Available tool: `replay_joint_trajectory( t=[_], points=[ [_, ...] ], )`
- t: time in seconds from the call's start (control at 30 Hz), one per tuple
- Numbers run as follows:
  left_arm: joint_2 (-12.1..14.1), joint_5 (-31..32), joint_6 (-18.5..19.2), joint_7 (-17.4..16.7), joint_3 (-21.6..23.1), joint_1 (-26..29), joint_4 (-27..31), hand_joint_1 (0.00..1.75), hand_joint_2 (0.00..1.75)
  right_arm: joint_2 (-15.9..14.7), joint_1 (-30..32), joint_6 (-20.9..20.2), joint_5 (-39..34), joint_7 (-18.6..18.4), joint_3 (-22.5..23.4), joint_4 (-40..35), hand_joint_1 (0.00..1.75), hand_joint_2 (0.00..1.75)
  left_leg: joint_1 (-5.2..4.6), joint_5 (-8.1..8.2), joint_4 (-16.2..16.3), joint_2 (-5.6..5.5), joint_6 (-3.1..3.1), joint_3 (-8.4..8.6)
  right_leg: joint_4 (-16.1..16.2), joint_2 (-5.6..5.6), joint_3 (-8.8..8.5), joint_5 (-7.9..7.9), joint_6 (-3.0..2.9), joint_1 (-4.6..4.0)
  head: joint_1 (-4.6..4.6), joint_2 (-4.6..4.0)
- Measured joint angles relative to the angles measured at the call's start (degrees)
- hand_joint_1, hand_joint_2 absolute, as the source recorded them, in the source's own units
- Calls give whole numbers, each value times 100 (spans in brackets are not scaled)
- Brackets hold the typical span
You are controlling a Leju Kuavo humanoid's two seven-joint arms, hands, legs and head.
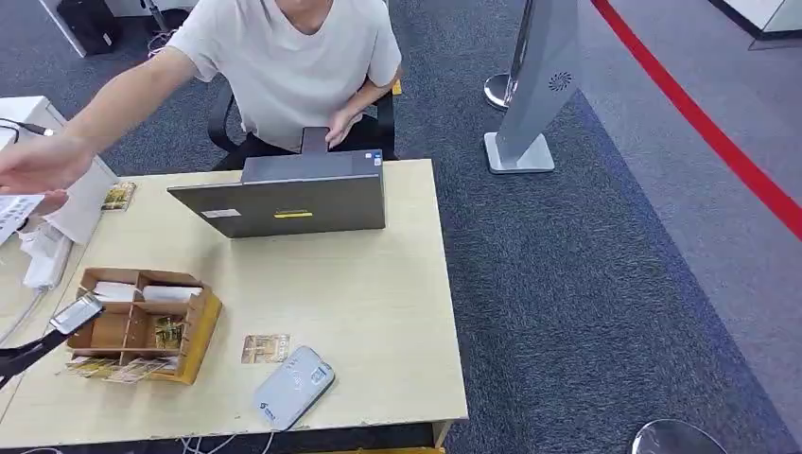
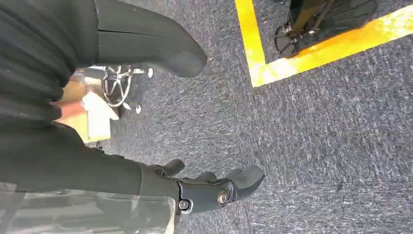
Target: Pass the card to the sensor for recognition and then transmit it.
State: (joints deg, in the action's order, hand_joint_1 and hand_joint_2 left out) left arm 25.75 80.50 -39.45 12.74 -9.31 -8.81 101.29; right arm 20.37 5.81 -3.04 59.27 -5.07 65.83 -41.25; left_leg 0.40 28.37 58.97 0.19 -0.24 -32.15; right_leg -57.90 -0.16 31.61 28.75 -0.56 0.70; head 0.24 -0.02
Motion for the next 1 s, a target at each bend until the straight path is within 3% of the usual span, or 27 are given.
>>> replay_joint_trajectory(
  t=[0.2,0.4,0.83,1.0],
  points=[
    [13,155,9,-118,101,13,-44,175,175,0,-101,9,278,88,298,90,0,175,0,0,0,0,0,-1,0,0,0,0,0,0,0,0],
    [-66,313,96,-199,499,229,-42,175,175,6,-175,-131,556,107,584,92,0,175,-2,0,0,0,0,-1,1,0,0,0,0,1,0,2],
    [-464,492,520,-569,2170,900,384,175,175,37,-270,-144,680,158,969,153,0,175,-3,1,3,0,1,-1,2,-1,0,0,1,2,0,0],
    [-549,485,754,-645,2601,1007,478,175,175,41,-270,-112,641,184,968,179,0,175,-2,1,2,-1,1,-1,1,-2,-1,0,0,2,0,0]
  ],
)
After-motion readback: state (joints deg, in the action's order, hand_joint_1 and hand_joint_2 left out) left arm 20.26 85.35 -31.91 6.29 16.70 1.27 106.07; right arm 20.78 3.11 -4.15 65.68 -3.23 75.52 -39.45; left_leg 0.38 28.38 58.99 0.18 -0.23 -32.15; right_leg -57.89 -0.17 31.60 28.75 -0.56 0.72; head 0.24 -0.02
